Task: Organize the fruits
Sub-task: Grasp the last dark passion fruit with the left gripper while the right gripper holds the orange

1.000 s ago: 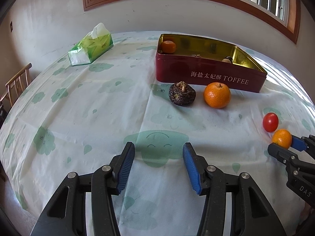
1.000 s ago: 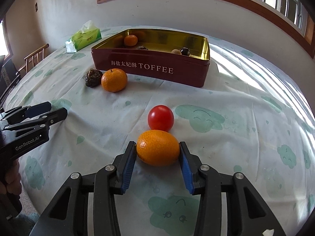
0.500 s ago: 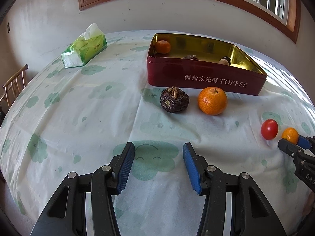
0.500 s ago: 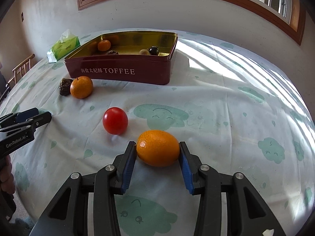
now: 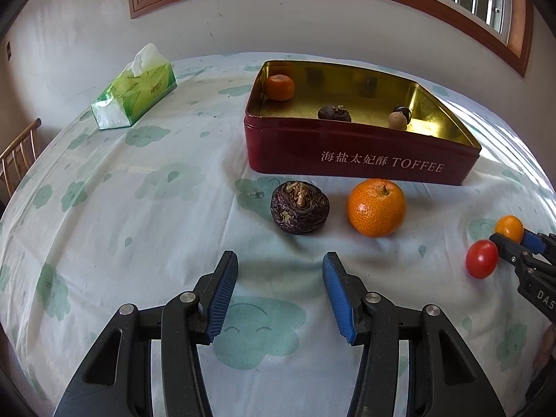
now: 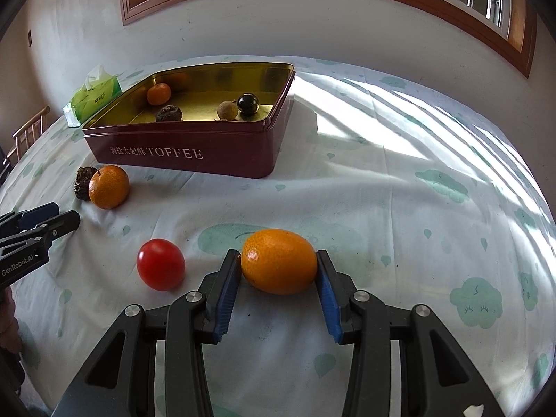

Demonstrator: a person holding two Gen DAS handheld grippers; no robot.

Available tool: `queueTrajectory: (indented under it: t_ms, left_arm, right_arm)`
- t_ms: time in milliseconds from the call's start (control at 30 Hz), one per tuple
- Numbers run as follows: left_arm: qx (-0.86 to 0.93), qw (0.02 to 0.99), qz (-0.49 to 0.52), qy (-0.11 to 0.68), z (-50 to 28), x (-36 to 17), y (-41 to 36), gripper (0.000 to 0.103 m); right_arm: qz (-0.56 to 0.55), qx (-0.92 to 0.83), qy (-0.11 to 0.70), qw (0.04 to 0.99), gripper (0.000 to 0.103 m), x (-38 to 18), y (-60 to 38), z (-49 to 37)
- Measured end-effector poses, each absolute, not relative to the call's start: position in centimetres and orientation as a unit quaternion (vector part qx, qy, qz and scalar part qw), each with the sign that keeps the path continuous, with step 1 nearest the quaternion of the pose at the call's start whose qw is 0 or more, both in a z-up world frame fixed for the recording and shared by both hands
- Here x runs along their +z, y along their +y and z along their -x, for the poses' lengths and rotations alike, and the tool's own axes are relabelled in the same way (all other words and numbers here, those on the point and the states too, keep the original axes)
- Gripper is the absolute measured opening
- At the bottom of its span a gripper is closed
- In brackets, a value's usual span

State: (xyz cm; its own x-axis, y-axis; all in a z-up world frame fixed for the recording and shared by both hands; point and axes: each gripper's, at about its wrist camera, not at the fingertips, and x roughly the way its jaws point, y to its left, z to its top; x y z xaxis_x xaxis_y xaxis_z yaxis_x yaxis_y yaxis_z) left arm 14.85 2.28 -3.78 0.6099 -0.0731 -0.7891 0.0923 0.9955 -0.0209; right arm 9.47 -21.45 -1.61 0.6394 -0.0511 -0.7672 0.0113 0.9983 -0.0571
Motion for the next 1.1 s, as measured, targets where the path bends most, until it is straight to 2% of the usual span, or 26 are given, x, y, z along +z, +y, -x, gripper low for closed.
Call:
queueTrajectory:
  t_ms: [667, 767, 867, 1100]
  left_arm:
    - [-0.049, 0.897, -0.012, 0.439, -19.2, -4.0, 1.3, 0.052]
    - [-0.052, 0.9, -0.015, 0.433, -19.0, -4.1, 1.2, 0.05]
    - [-0.06, 0.9, -0.017, 0.431, -18.7, -4.1, 0.9, 0.04]
    - [-0.058, 0.901, -0.015, 0.43, -18.4, -4.0, 1.0, 0.039]
  right_arm:
    - [0.021, -0.017, 0.425, 0.905, 0.041, -1.6, -21.5, -9.7]
    - [0.021, -0.017, 0.425, 0.905, 0.041, -1.6, -21.5, -9.7]
    - [0.021, -0.017, 0.425, 0.905, 0.041, -1.6, -21.5, -9.7]
    - [0.021, -0.017, 0.425, 0.905, 0.041, -1.6, -21.5, -9.7]
